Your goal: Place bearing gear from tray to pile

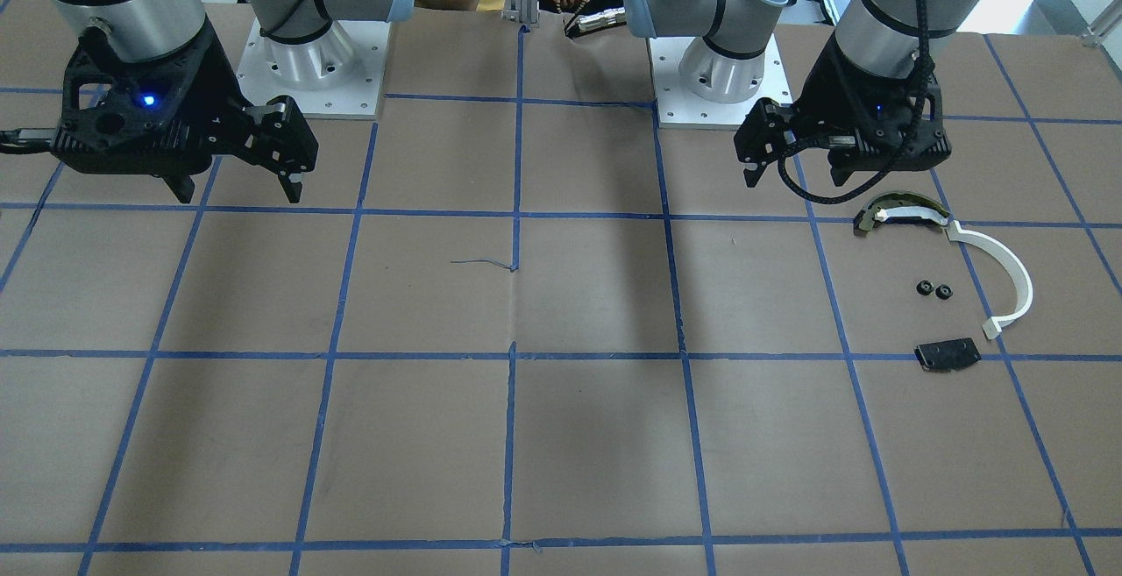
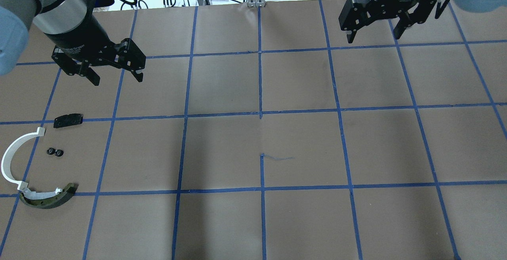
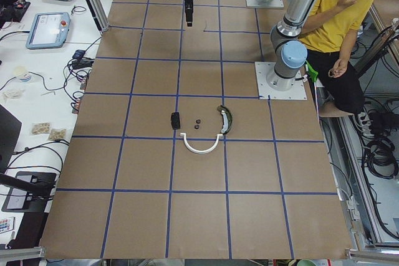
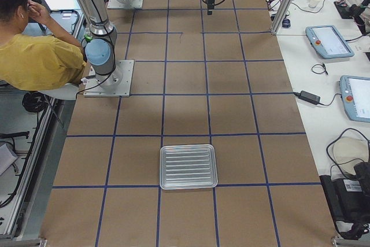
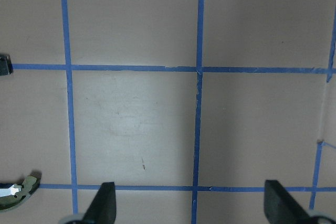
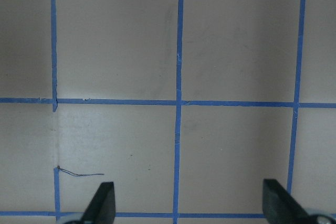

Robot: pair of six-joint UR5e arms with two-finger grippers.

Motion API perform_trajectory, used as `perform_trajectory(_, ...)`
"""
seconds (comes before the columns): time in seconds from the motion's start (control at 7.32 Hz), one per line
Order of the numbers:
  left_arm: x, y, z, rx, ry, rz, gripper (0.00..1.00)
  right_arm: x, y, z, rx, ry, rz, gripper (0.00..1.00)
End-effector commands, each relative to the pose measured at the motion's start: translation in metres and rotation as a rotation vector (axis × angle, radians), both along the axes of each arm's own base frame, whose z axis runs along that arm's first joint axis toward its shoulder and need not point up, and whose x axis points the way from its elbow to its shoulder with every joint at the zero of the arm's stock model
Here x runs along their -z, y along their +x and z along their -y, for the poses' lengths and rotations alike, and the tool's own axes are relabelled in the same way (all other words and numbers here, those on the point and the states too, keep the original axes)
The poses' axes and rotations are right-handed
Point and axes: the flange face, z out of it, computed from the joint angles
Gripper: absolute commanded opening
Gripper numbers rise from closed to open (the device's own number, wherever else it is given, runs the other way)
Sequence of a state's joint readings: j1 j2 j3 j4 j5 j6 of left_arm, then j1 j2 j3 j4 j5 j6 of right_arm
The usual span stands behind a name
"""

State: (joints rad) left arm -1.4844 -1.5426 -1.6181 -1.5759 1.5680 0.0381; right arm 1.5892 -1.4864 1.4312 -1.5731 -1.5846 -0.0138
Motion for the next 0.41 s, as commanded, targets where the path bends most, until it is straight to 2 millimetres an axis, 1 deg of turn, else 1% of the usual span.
perform_trajectory(0.0, -0.0005, -0.0012, -0.0095, -0.018, 0.0, -0.001, 1.0, -0.0001, 0.0, 0.0001, -0.002, -0.001, 0.0, 1.0)
perform_trajectory(0.27, 0.0008, -0.0011, -0.0084, -0.007, 0.002, -0.002, 1.0, -0.0002, 0.0, 0.0002, -0.002, -0.002, 0.0, 1.0)
